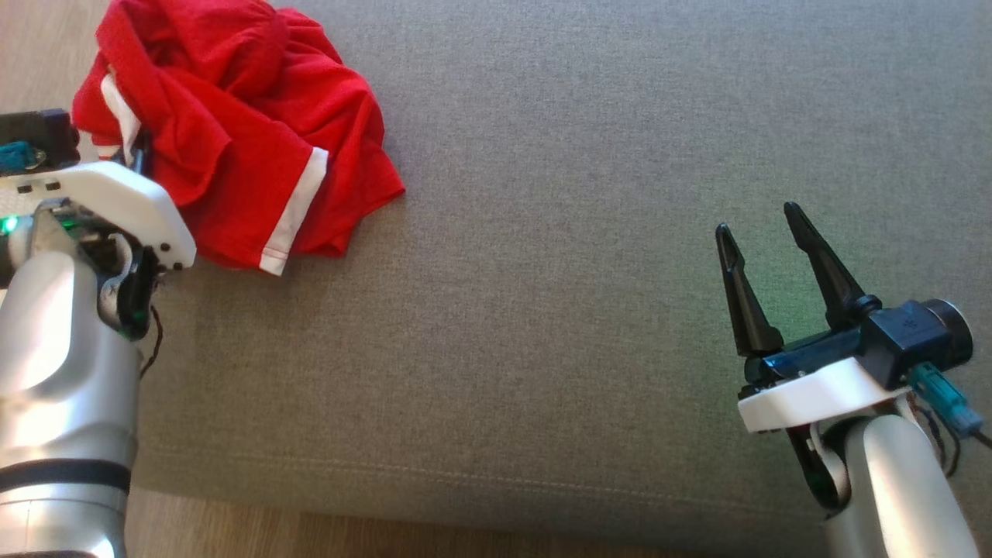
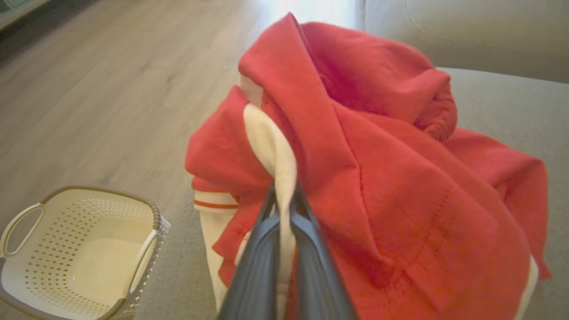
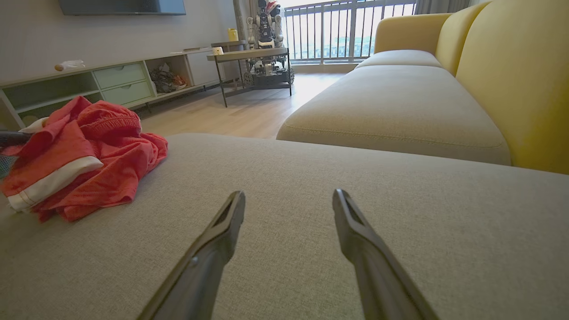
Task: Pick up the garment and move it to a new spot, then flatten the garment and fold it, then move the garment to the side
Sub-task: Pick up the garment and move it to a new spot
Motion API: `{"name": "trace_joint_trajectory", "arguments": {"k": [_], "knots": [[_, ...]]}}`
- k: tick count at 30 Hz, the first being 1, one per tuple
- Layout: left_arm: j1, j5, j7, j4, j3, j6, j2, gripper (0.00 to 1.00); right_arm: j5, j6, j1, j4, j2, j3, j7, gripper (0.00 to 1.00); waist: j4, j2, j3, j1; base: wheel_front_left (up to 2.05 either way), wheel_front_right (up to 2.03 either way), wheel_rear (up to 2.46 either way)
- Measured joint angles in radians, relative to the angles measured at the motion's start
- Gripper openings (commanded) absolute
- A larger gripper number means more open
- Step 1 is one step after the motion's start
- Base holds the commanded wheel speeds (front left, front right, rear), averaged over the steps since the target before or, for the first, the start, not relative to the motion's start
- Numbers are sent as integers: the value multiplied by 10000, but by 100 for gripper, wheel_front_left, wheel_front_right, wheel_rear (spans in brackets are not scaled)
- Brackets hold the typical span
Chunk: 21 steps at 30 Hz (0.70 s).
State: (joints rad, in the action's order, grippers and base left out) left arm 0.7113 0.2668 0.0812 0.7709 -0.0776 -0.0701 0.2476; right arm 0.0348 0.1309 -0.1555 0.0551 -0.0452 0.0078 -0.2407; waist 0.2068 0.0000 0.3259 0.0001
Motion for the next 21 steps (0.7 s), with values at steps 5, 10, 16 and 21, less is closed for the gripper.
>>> {"name": "trace_joint_trajectory", "arguments": {"k": [5,10,16,21], "knots": [[173,-71,-968,-29,-8,125,25,0,2,0,0,115,-2,21,0,100,33,0,-205,0,0,0,0],[285,-102,-2182,-518,79,253,88,0,23,0,1,278,-4,111,-2,100,56,0,-552,-1,0,0,0],[571,-102,-3135,-1906,316,500,171,0,347,0,5,533,-4,215,-71,100,-23,0,-1049,-1,0,0,0],[620,-96,-3308,-3839,497,627,73,0,606,0,11,723,-4,234,-102,100,-200,0,-1473,-2,0,0,0]]}}
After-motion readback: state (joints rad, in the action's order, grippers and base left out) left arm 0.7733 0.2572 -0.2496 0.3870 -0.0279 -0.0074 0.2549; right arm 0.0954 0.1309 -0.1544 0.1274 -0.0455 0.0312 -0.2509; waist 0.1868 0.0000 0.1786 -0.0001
